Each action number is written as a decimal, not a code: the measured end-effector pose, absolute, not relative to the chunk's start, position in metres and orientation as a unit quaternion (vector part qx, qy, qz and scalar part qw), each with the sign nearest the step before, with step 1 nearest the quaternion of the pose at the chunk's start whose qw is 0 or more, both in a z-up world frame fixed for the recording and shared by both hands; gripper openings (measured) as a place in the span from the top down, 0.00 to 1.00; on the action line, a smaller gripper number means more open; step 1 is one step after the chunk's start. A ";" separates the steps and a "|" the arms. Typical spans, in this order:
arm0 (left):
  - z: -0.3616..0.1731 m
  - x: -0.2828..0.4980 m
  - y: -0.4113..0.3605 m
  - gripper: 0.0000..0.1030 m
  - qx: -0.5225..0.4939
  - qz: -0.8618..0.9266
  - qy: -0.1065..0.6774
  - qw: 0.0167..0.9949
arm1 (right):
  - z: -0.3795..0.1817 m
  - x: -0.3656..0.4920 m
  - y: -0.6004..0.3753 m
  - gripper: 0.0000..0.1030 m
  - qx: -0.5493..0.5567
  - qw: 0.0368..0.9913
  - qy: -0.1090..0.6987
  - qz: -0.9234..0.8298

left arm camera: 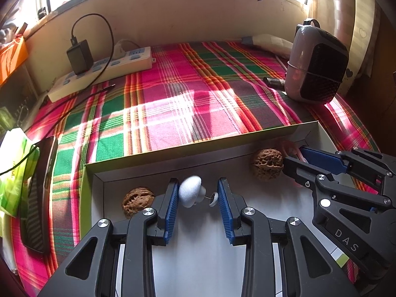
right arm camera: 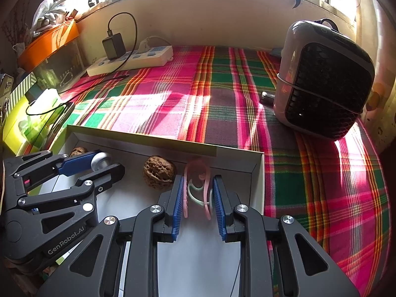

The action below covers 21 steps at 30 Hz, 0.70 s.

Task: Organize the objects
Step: 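Open both tools to set the knob and clip down inside the box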

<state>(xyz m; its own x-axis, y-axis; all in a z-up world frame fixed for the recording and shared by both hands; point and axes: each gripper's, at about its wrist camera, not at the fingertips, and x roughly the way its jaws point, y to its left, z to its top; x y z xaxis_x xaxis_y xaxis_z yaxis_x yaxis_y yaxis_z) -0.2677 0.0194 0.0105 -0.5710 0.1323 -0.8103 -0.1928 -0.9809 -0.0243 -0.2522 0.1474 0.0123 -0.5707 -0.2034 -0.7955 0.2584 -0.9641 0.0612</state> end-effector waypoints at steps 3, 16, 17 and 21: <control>0.012 -0.266 0.018 0.68 -0.453 0.887 0.032 0.088 | 0.014 -0.250 0.146 0.65 0.441 0.130 0.033 -0.887; 0.024 -0.252 0.014 0.65 -0.442 0.893 0.027 0.085 | 0.024 -0.237 0.143 0.64 0.431 0.122 0.031 -0.894; 0.025 -0.251 0.014 0.65 -0.441 0.893 0.026 0.085 | 0.025 -0.236 0.143 0.64 0.430 0.123 0.030 -0.894; 0.029 -0.243 0.012 0.65 -0.437 0.895 0.020 0.081 | 0.027 -0.230 0.144 0.64 0.428 0.122 0.025 -0.895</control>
